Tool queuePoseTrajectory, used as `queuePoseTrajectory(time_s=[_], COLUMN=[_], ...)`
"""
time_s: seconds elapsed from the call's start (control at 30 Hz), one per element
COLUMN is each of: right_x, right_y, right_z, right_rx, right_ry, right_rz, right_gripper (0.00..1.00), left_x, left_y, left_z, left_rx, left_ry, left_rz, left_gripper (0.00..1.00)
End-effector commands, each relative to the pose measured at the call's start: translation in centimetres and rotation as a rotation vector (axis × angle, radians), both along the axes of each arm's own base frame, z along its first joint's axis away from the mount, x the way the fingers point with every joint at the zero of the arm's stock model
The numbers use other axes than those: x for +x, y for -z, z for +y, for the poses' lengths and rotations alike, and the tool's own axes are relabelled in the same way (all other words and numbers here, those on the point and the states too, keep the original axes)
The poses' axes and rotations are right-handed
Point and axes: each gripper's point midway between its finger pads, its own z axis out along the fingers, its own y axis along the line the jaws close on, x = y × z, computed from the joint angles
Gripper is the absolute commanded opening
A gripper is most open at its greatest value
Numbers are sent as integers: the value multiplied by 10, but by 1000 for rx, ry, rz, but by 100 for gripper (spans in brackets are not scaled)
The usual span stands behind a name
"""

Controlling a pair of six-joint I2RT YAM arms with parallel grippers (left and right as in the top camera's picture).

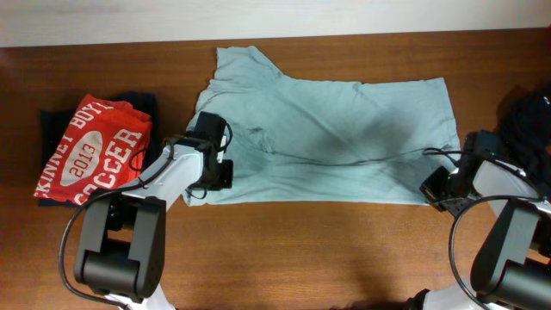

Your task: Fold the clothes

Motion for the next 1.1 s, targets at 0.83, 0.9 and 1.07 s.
queuePoseTrajectory(time_s=[0.83,0.9,1.07], right_x=[-39,-29,1], right_y=[-51,-67,-109], right_z=[-45,-40,-16], right_rx=[-175,-153,-104], right_ry=[132,105,-19], right_rz=[-22,-101,-298], right_gripper=[4,4,4], left_x=[-43,-36,-7], left_y=[-42,-64,-130], left_z=[19,17,9], left_rx=[29,3,-78], left_ry=[-165,-165,-143], left_rz=[48,-25,-261], left_gripper=[24,30,53])
